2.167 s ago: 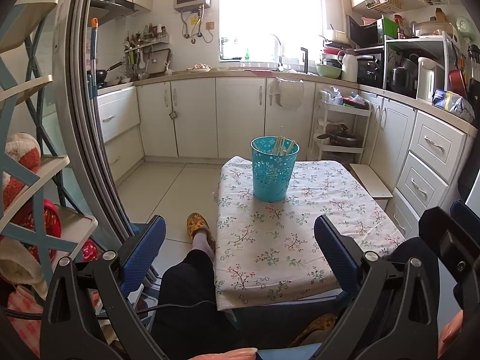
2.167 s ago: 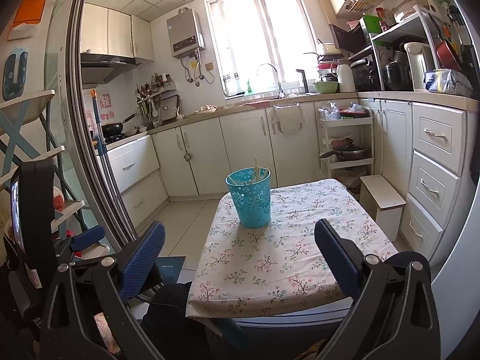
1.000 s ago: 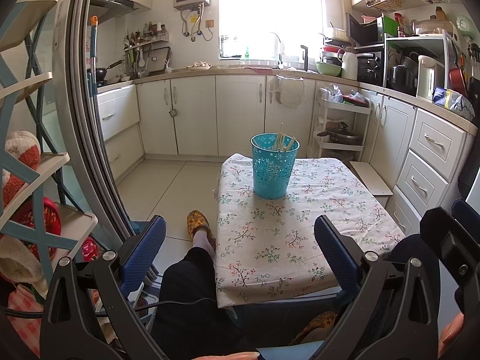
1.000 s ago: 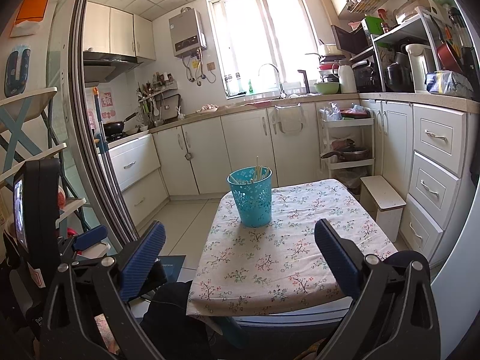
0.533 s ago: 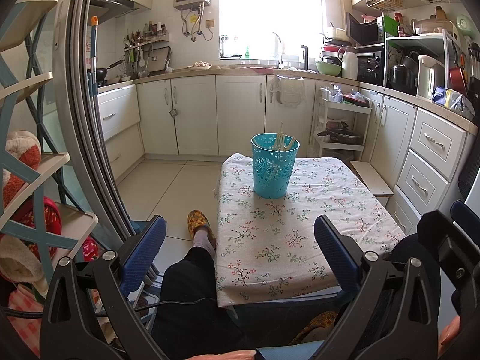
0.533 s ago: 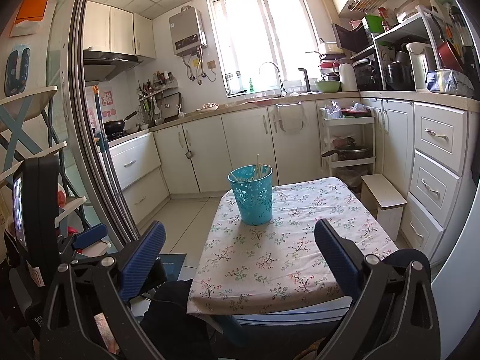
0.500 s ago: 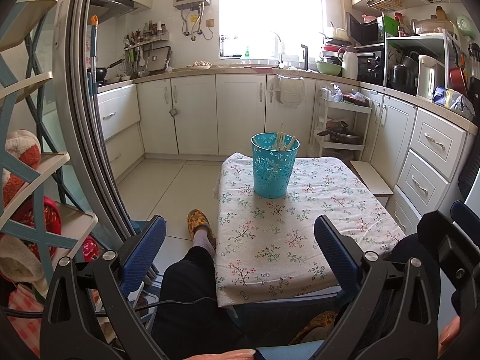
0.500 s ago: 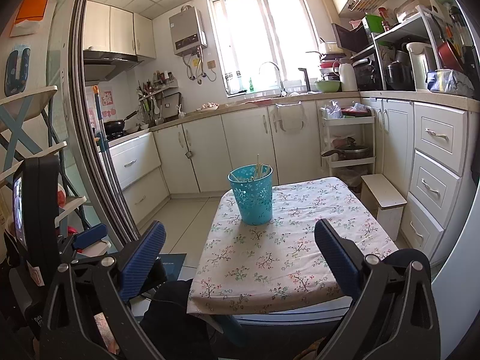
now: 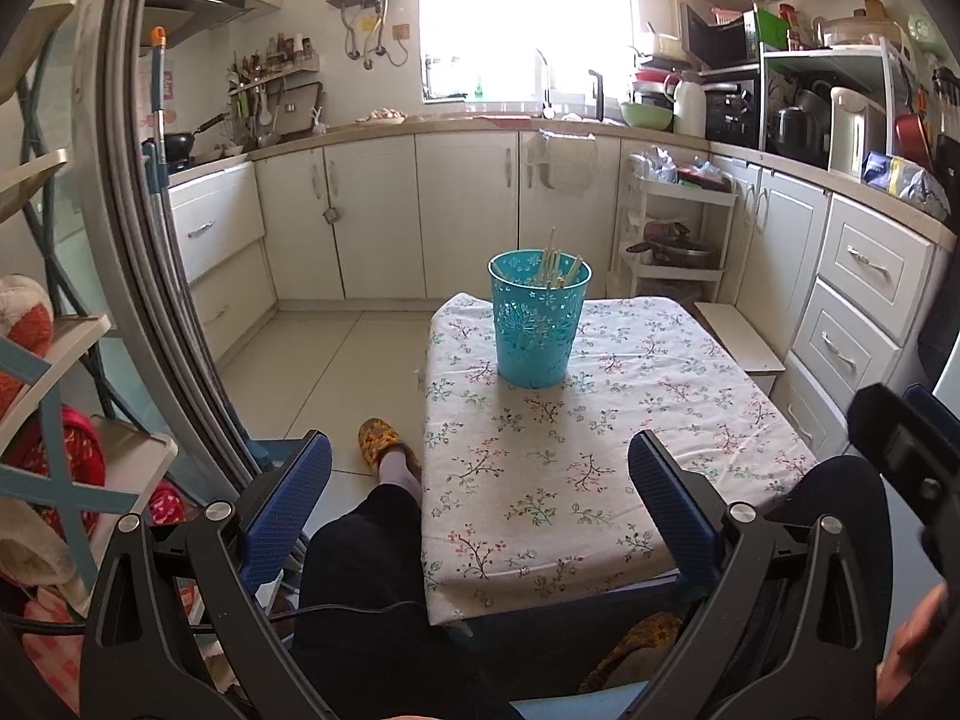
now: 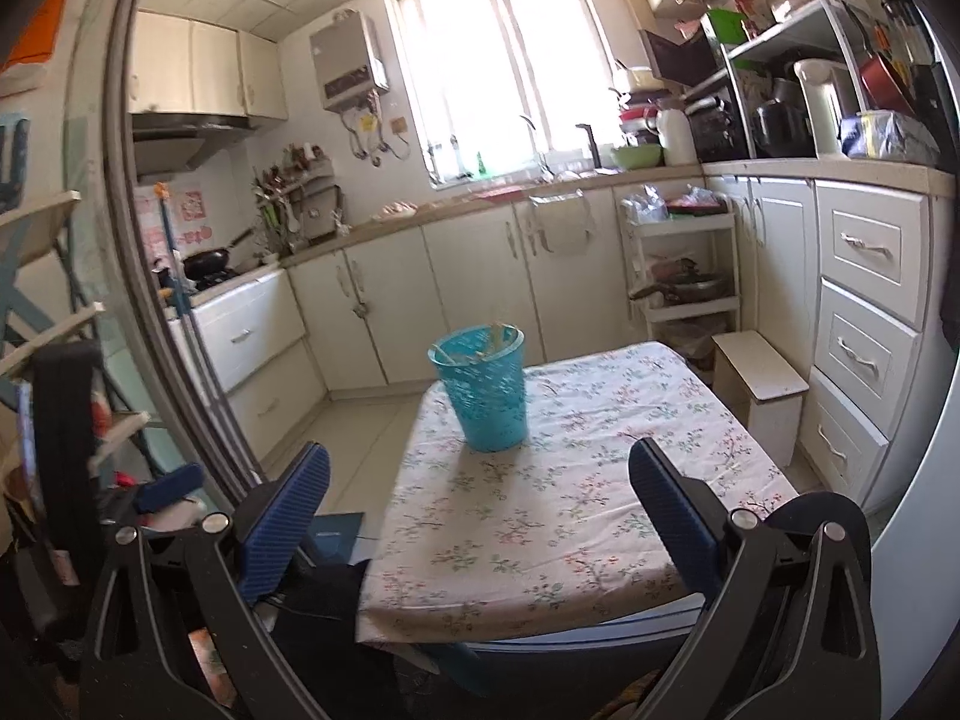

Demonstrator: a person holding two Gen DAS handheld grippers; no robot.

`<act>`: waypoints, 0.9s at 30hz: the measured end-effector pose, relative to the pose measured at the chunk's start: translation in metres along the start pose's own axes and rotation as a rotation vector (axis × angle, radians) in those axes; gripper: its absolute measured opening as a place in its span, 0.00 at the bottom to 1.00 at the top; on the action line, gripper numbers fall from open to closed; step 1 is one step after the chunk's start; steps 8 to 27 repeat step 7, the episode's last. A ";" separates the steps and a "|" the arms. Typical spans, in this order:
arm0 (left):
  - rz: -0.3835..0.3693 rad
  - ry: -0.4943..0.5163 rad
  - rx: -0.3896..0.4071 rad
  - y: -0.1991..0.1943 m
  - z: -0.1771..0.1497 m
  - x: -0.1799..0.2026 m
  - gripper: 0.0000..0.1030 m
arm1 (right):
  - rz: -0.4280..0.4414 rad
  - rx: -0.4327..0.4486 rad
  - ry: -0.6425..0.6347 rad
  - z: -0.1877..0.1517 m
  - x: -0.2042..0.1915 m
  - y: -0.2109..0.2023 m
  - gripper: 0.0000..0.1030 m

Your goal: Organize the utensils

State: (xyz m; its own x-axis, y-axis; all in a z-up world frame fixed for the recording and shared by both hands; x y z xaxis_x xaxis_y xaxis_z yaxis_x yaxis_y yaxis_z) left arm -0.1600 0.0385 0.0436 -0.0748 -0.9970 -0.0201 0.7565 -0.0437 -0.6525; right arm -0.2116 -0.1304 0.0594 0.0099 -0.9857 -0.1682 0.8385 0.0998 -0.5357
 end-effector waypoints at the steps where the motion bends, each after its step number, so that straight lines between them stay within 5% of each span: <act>1: -0.001 0.000 -0.008 0.004 0.002 0.001 0.93 | -0.009 -0.011 0.005 0.002 0.003 0.006 0.93; 7: -0.017 0.009 -0.065 0.044 0.016 0.009 0.92 | -0.070 -0.108 0.028 0.008 0.034 0.067 0.93; 27: -0.017 0.009 -0.065 0.044 0.016 0.009 0.92 | -0.070 -0.108 0.028 0.008 0.034 0.067 0.93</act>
Point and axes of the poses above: each gripper's, at about its wrist camera, not at the fingertips, and y roughly the way its jaws point, x to its right, z to its top, the point moved 9 cm from there along y, roughly the way its jaws point, and after that the axes turned 9 degrees about -x, right-handed, at the moved point
